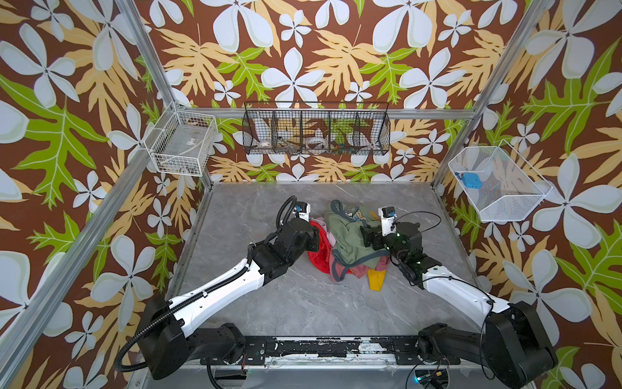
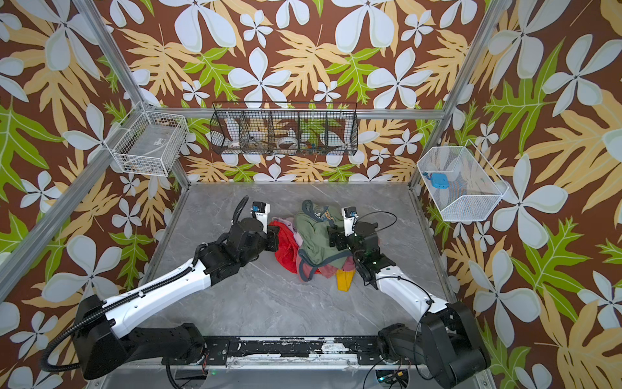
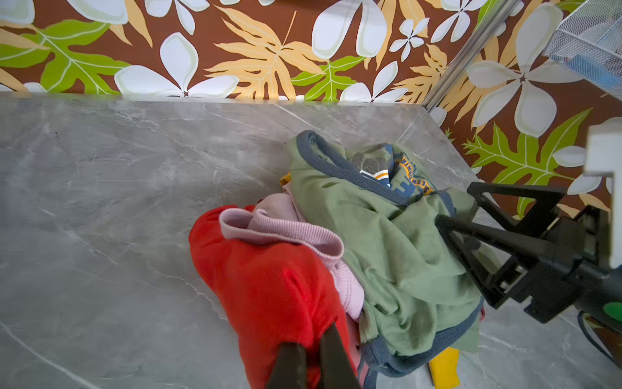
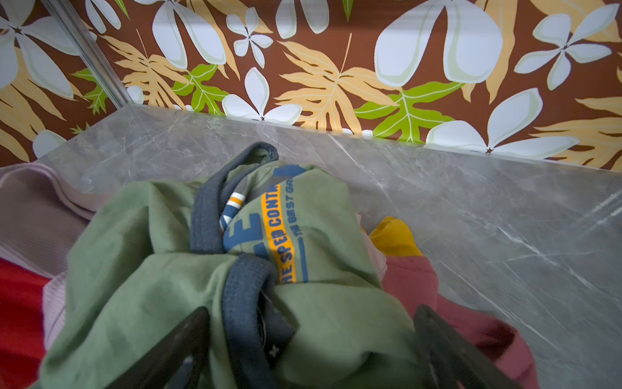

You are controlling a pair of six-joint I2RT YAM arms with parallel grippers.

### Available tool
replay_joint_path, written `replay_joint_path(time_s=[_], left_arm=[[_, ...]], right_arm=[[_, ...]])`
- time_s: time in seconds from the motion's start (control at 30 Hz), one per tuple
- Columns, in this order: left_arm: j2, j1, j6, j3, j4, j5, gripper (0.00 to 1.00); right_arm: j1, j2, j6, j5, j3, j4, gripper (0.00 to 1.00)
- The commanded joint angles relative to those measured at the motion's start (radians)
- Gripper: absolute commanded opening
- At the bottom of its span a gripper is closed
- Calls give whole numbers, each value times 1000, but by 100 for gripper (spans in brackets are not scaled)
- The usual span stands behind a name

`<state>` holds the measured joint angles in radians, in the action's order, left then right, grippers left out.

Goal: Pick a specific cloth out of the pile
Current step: 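Lift the red cloth with the left gripper and pull it away from the pile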

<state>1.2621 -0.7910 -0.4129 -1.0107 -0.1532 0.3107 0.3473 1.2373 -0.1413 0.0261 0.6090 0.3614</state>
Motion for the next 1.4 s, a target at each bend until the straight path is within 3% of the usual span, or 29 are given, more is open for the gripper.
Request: replay_joint_path(time_s=[0.0, 0.27, 0.5, 0.7, 0.9, 1.07, 1.37], left_arm=[[-10, -1, 58, -34, 13, 44, 0], [1, -1, 174, -152, -41, 88, 0], [139, -1, 285, -316, -77, -27, 0], [132, -1, 375, -454, -111, 152, 0], [119, -1, 425, -569, -198, 153, 0], [74, -1, 413, -535, -220, 224, 0], [-58, 7, 433, -495, -238, 551, 0]], right_arm=[[2, 15, -8, -35, -12, 34, 94], [2, 27, -20, -113, -28, 37, 95], [-2, 22, -18, -212, -24, 14, 96], [-1, 30, -15, -223, -26, 11, 96], [-1, 43, -21, -257, -17, 10, 96], [-1, 42, -18, -265, -14, 9, 97], [-2, 6, -24, -259, -9, 13, 97]])
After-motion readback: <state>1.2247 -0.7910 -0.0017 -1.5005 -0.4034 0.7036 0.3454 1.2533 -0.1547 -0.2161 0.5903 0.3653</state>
